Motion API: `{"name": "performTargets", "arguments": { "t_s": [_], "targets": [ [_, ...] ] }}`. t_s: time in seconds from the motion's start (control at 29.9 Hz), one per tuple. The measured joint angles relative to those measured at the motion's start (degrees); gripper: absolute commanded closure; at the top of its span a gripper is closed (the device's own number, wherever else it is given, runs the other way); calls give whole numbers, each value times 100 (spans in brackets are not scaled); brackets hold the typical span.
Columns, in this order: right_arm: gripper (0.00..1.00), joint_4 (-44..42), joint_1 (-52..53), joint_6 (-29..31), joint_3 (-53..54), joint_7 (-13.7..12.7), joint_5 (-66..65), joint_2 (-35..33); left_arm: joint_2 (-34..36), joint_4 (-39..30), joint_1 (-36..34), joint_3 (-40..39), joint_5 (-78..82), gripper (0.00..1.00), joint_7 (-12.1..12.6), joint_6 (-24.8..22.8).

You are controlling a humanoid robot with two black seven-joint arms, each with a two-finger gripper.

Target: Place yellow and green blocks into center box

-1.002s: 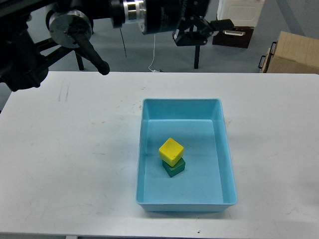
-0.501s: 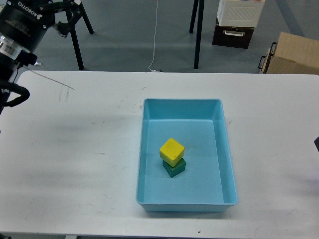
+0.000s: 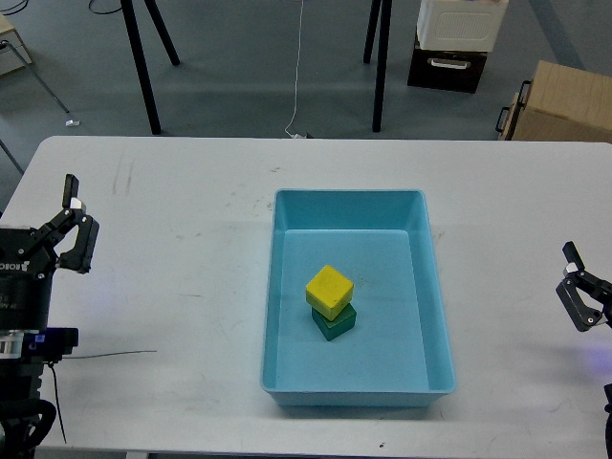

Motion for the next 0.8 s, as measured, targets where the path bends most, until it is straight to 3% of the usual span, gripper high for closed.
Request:
{"name": "performTargets", "arguments": {
  "t_s": [0.43,0.8],
  "targets": [
    [3,26,-323,0,268,0,-1,56,-100,-322,1383,259,-12,0,-25,0],
    [3,81,-521,0,362,0,-8,40,-99,-350,1487,405,-13,0,3,0]
  ]
}}
